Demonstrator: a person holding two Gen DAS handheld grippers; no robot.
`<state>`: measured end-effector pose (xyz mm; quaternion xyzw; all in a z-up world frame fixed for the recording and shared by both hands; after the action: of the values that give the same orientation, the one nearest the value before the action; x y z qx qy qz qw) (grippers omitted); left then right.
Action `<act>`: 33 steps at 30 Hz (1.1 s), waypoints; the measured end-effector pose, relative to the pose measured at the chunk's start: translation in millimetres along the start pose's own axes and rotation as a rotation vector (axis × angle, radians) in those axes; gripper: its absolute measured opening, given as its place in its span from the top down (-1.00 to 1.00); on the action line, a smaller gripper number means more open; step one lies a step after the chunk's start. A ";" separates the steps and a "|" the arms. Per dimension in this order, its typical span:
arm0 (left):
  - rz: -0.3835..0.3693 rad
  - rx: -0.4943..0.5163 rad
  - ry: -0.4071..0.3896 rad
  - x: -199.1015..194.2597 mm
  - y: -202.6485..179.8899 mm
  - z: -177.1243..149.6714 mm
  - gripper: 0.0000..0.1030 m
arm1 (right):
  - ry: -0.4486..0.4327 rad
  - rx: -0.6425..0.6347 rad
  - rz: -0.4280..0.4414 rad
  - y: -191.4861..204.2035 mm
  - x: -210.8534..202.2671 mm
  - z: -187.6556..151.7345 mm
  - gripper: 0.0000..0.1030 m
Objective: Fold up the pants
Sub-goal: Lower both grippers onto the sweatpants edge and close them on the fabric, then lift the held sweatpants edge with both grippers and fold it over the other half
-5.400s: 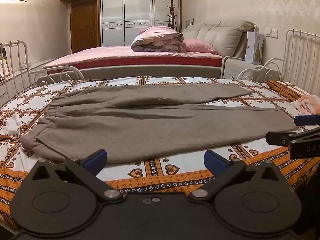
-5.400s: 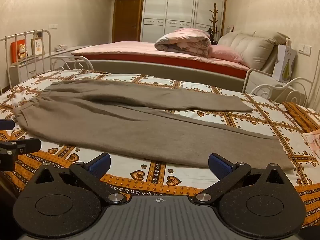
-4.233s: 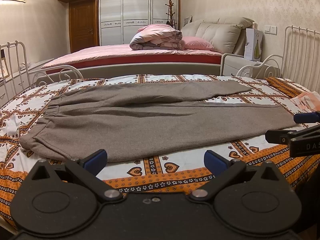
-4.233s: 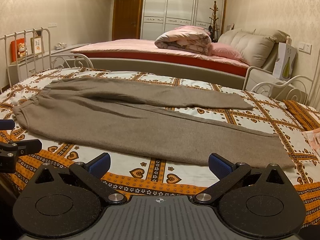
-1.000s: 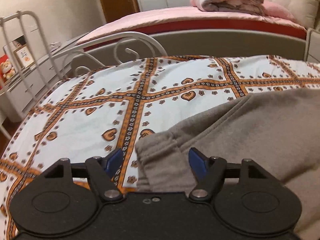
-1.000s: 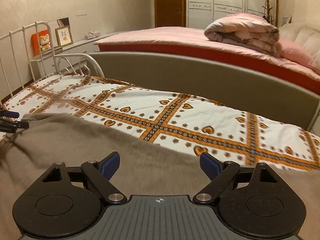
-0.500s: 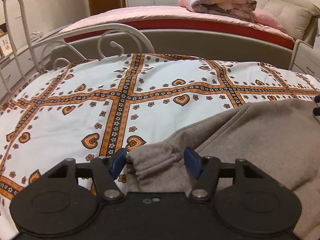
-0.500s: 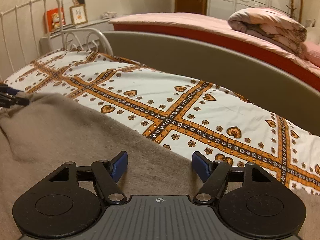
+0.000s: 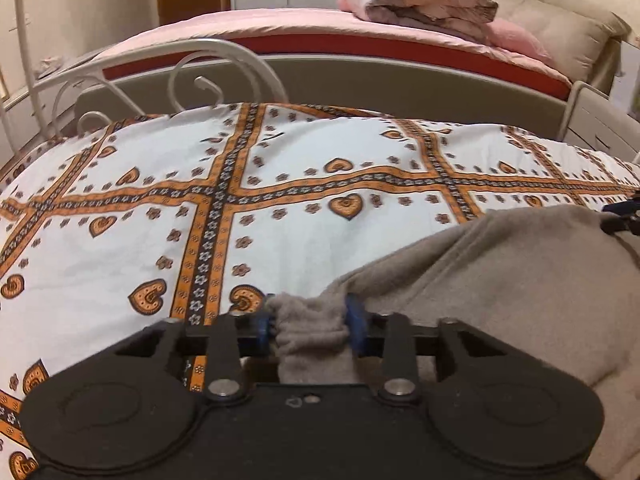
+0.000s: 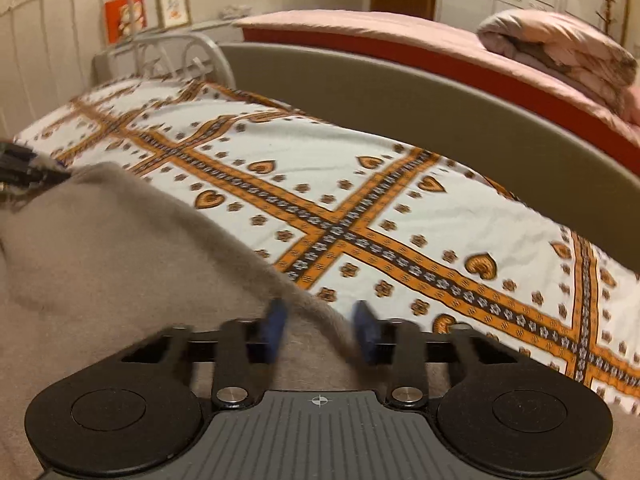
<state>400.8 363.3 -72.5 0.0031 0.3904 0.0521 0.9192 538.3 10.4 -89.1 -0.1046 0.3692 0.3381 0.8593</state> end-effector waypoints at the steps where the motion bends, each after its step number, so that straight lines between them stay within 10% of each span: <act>1: 0.000 0.004 -0.008 -3.0 -0.6 0.4 0.68 | 0.005 -0.017 -0.008 3.9 -1.1 2.5 0.72; 18: -0.200 0.120 -0.421 -164.8 0.6 -37.0 0.76 | -0.178 -0.171 -0.049 84.6 -172.9 -33.5 0.90; 28: -0.186 0.187 -0.281 -202.8 -42.4 -139.8 0.76 | -0.113 -0.207 -0.044 168.2 -208.3 -151.4 0.99; 33: -0.096 0.089 -0.197 -203.4 -45.1 -169.3 0.54 | -0.131 -0.029 -0.038 164.3 -214.5 -179.4 0.97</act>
<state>143.2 292.6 -46.4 0.0303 0.2998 -0.0099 0.9535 222.0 -51.6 -52.9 -0.1016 0.3053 0.3331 0.8863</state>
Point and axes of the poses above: each gripper's, at about its wrist camera, not at the fingertips, and x roughly the way its jaws point, y to its left, z to its top, the point moved 1 cm from there along x, roughly the way its jaws point, and after that the axes turned 4 degrees about z, right-handed, at the moved point
